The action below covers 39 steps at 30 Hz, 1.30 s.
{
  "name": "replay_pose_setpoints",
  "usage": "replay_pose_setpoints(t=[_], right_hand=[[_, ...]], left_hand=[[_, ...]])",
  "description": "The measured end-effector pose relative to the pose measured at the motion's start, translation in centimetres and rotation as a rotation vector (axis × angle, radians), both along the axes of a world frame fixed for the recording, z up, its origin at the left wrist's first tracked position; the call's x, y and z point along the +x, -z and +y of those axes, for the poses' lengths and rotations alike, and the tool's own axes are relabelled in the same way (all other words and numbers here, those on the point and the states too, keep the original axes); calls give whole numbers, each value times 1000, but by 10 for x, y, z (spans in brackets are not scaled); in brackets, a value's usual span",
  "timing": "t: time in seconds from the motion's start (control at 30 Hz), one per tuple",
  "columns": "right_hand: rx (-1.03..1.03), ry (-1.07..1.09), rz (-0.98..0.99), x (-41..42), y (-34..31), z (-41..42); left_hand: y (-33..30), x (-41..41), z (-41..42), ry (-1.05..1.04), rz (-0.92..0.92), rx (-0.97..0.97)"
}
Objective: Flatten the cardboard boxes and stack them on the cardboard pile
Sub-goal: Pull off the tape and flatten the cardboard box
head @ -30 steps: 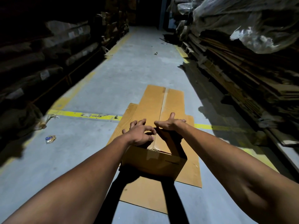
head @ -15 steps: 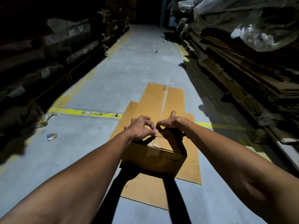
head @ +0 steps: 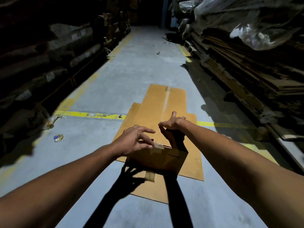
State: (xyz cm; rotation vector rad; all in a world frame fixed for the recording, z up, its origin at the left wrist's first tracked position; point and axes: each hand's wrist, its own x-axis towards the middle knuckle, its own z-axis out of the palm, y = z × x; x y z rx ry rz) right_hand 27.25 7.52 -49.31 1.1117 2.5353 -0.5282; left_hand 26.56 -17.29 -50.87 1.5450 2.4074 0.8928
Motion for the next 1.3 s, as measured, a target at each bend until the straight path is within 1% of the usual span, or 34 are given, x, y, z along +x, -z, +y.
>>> replay_pose_setpoints(t=[0.07,0.17,0.3,0.43,0.57,0.63,0.83,0.93,1.0,1.13,1.23,1.27,1.3], right_hand=[[14,-11,-2,0,0,-1],[55,-43,-28,2,-2,-2],[86,-74,-54,1,-5,-3],[90,-82,-67,-1,-4,-4],[88,-80,-72,0,-4,-4],[79,-78,-70,0,-5,-3],[76,-90,-75,3,-8,-5],[68,-93,-61,3,-11,-8],[73,-79,-50,1,-8,-7],[14,19,6,-1,-2,-7],[-16,22,20,5,-4,-10],[-20,15,3,9,-9,-12],[-24,2,-31,15,-18,-16]], left_hand=[[5,7,-11,0,174,4],[6,17,-26,96,464,-74],[6,22,-41,234,656,-212],[10,23,-54,310,731,-283],[5,18,-62,268,830,-313],[3,19,-67,251,864,-299],[0,25,-80,201,872,-289],[5,19,-74,84,818,-273],[4,14,-57,-50,692,-284],[0,-3,-5,-328,287,-351],[3,-13,30,-538,-114,-369],[4,-14,38,-585,-189,-376],[4,-15,42,-636,-209,-392]])
